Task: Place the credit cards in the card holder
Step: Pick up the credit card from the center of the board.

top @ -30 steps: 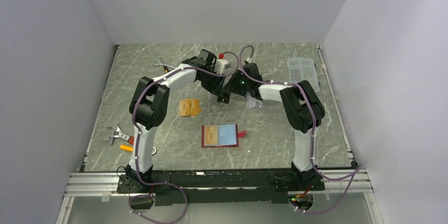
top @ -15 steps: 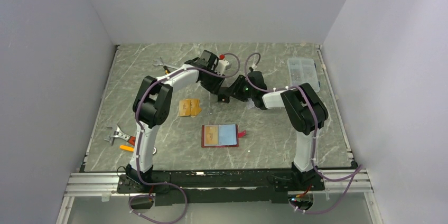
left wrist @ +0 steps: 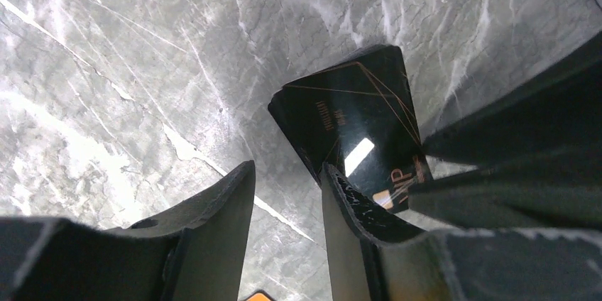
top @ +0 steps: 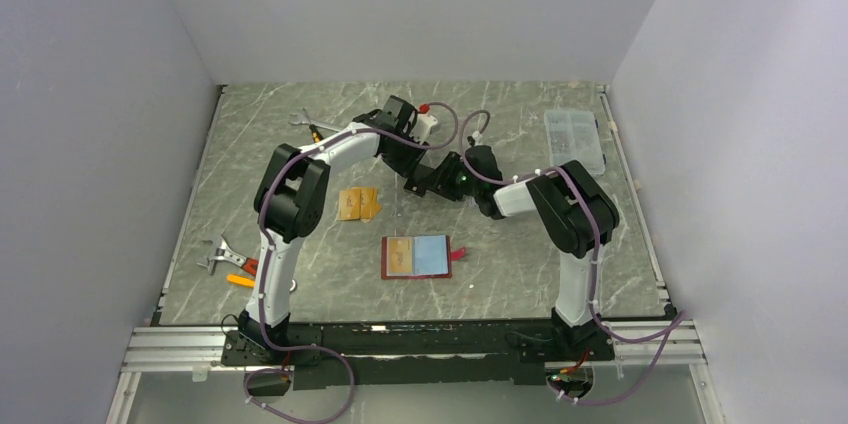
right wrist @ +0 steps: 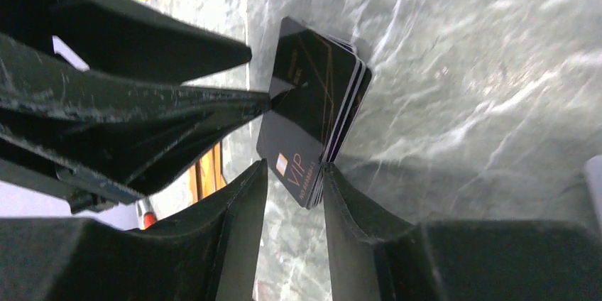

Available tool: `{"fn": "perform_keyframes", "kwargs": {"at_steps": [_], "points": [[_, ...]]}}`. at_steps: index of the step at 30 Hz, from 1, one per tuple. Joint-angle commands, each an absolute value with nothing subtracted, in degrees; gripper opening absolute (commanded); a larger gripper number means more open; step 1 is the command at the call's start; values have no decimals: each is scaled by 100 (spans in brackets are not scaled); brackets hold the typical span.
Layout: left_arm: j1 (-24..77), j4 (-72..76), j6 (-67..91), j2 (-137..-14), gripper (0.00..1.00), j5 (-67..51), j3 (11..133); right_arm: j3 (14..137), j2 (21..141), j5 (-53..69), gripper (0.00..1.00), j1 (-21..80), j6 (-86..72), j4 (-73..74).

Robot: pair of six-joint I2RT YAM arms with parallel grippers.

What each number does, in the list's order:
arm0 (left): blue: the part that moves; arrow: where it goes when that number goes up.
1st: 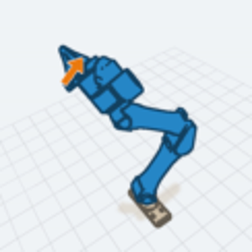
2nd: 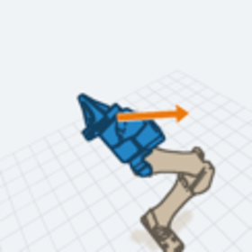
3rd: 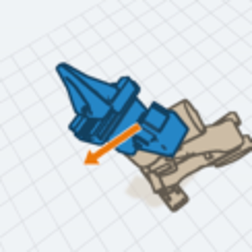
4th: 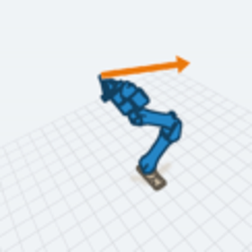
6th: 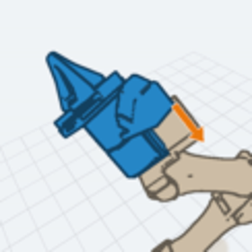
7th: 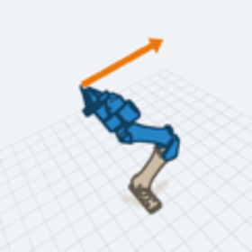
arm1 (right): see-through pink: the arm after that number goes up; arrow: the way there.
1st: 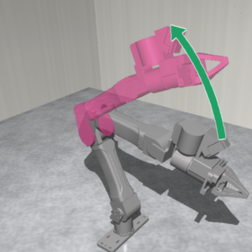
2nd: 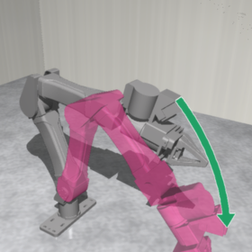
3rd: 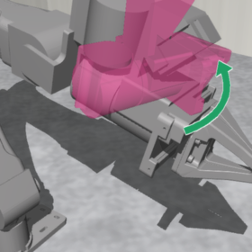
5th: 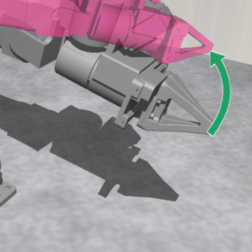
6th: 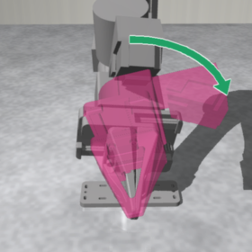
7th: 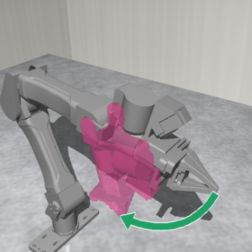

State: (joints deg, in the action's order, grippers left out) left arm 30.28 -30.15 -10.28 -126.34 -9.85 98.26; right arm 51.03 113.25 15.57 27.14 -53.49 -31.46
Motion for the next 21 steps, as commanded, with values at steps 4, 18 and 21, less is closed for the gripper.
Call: {"fn": "perform_keyframes", "kwargs": {"at_steps": [4, 18, 21], "points": [[3055, -3051, -1219, -12598, 43, -917, 9652, 4632, 11180, 1574, 37, 2883, -5398, -2634], [2729, -3347, -978, -12410, 43, -1764, 9751, 6063, 11305, 1218, 42, 2118, -4435, -1503], [2612, -3348, -941, -12241, 43, -2060, 9713, 6754, 11682, 1203, 35, 2092, -4181, -1137]]}}
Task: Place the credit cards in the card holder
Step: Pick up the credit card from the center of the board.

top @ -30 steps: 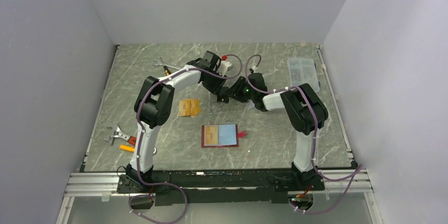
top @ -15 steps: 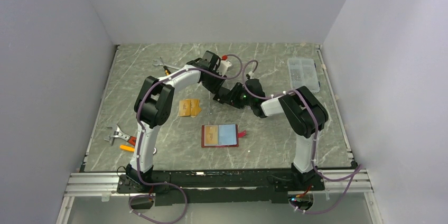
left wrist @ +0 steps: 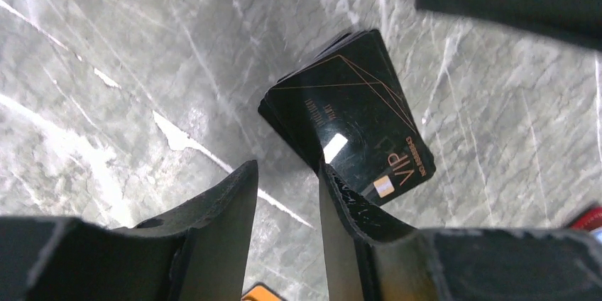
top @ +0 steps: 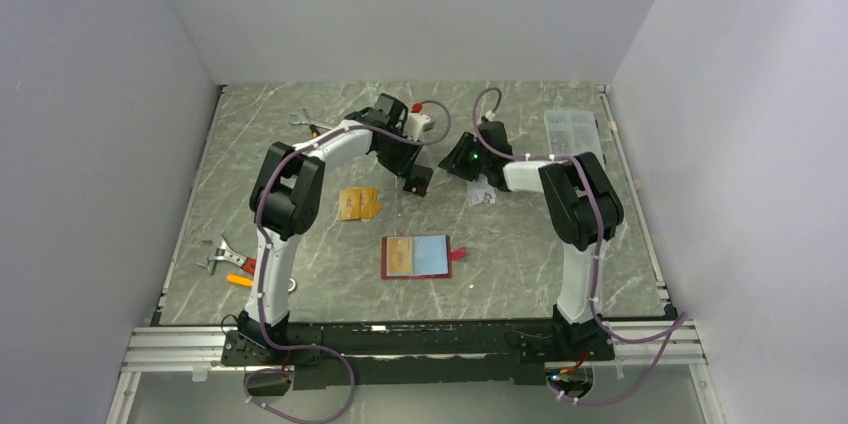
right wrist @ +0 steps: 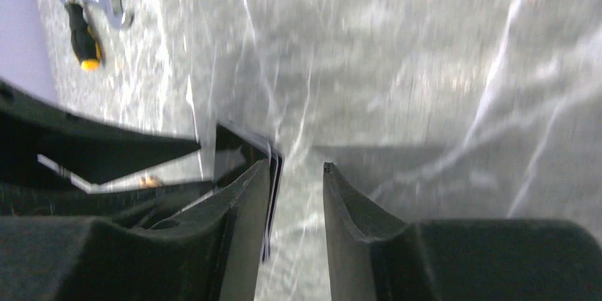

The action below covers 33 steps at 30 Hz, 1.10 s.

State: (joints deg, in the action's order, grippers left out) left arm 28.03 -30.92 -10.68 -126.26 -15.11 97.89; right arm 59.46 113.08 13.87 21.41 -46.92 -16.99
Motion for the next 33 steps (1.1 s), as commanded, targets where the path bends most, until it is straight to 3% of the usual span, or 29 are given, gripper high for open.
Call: {"fn": "perform_keyframes", "kwargs": {"at_steps": [1, 4, 13, 24, 33], "points": [[2578, -3367, -947, -12177, 44, -2168, 9720, 6975, 11817, 1204, 35, 2096, -4123, -1030], [2462, -3472, -862, -11975, 47, -2616, 9747, 7510, 12107, 1054, 36, 2156, -3929, -697], [1682, -3915, -744, -11126, 63, -3644, 10028, 8700, 12571, -388, 57, 2978, -2873, 765], [479, -4567, -1134, -10729, 62, -4396, 10059, 9146, 12913, -1670, 56, 3665, -2446, 1537], [327, -4505, -1279, -10447, 60, -4374, 9620, 8545, 12672, -1993, 54, 3959, -2668, 1568]]}}
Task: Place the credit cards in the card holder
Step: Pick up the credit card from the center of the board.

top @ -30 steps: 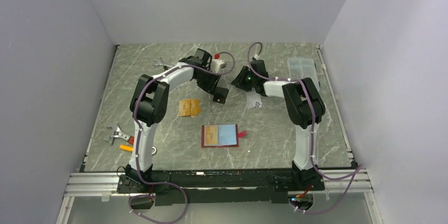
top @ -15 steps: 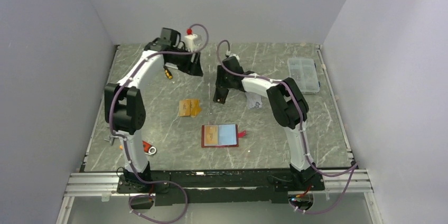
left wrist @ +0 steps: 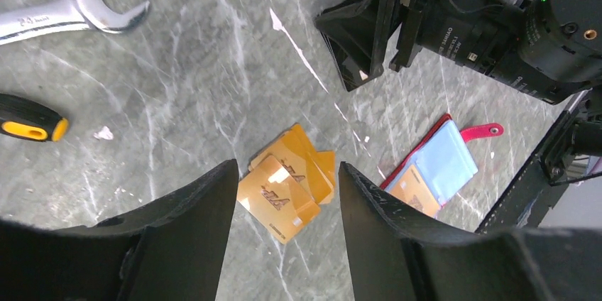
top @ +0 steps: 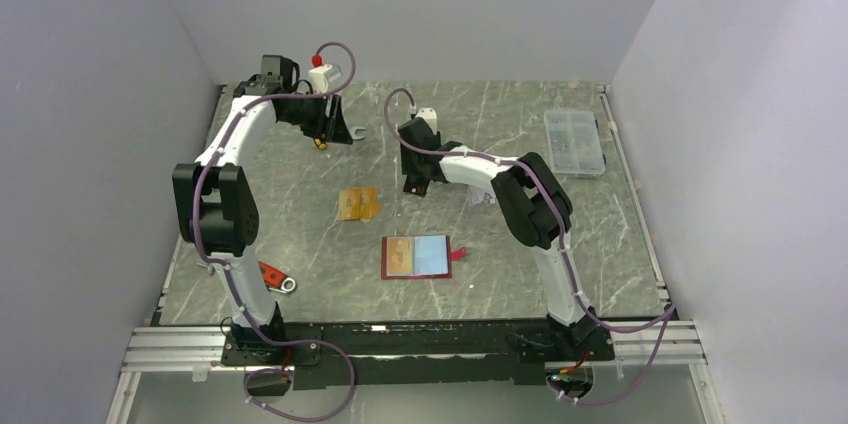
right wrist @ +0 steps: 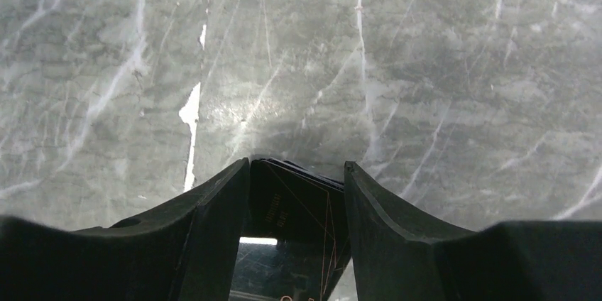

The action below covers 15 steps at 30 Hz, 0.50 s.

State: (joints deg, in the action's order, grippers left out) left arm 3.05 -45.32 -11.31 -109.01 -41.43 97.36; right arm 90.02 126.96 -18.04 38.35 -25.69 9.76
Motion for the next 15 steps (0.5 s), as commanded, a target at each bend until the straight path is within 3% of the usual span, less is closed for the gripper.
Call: {"fn": "perform_keyframes", "kwargs": {"at_steps": [1, 15], "points": [[325, -4473, -1271, -10422, 59, -4368, 9589, 8480, 12643, -1977, 53, 3996, -2722, 1584], [338, -4365, -1333, -10172, 57, -4393, 9142, 7866, 12105, -2022, 52, 4456, -3484, 1765]]}}
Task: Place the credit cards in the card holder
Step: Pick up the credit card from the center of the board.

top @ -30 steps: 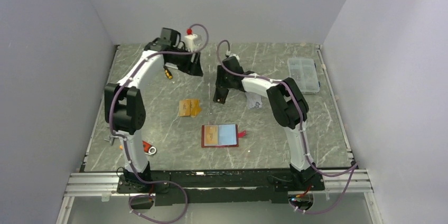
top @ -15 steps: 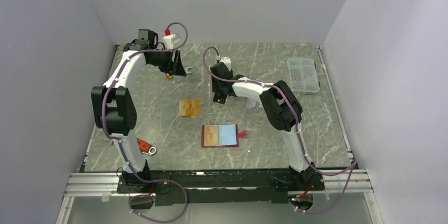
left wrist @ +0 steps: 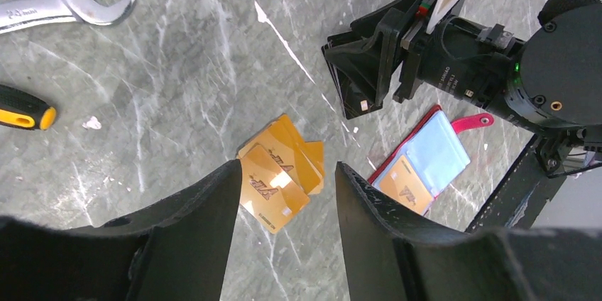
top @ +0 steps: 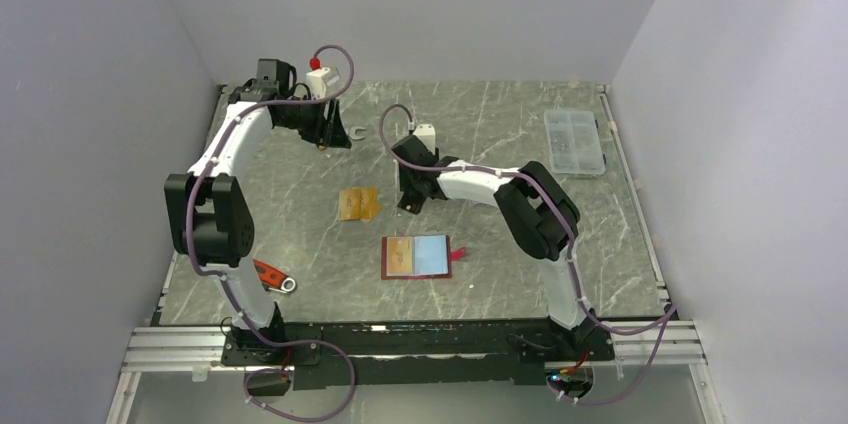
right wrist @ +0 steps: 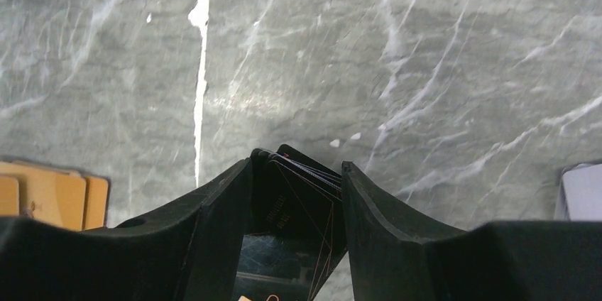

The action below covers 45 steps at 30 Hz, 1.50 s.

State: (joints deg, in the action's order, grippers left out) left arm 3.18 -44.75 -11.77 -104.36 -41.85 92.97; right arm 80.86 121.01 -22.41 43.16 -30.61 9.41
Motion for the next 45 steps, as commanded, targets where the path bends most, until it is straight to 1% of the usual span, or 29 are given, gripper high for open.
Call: {"fn": "perform_keyframes", "kwargs": {"at_steps": [1, 4, 8, 11, 15, 20, 28, 32, 35, 38, 45], "points": [[349, -4349, -1359, -10166, 57, -4399, 9062, 7883, 12086, -2036, 55, 4449, -3523, 1796], [420, -4249, -1455, -10086, 58, -4404, 8804, 8039, 11977, -1961, 60, 4208, -3525, 1894], [764, -3961, -1718, -9959, 64, -4014, 8342, 7896, 11464, -1126, 62, 3498, -3644, 1667], [1032, -3779, -1877, -10008, 66, -3792, 8100, 7372, 10973, -458, 63, 3289, -3810, 1187], [1451, -3525, -2000, -10222, 64, -3423, 7878, 6400, 10544, 394, 62, 3295, -4240, 450], [1906, -3005, -2081, -10375, 63, -2980, 7606, 5255, 10260, 995, 59, 3360, -4951, -720], [2545, -2559, -2542, -10684, 62, -2131, 7557, 4733, 10393, 1190, 56, 3428, -5681, -1579], [2652, -2698, -2569, -10921, 60, -1844, 7827, 4710, 10545, 1192, 54, 3427, -5857, -1652], [2786, -2795, -2484, -11109, 58, -1330, 8055, 4591, 10572, 1152, 51, 3428, -6038, -1816], [2855, -2822, -2308, -11248, 57, -1148, 8179, 4492, 10590, 1062, 47, 3428, -6213, -1913], [2986, -2992, -2219, -11466, 58, -1000, 8519, 4440, 10586, 949, 46, 3387, -6302, -1953]]}}
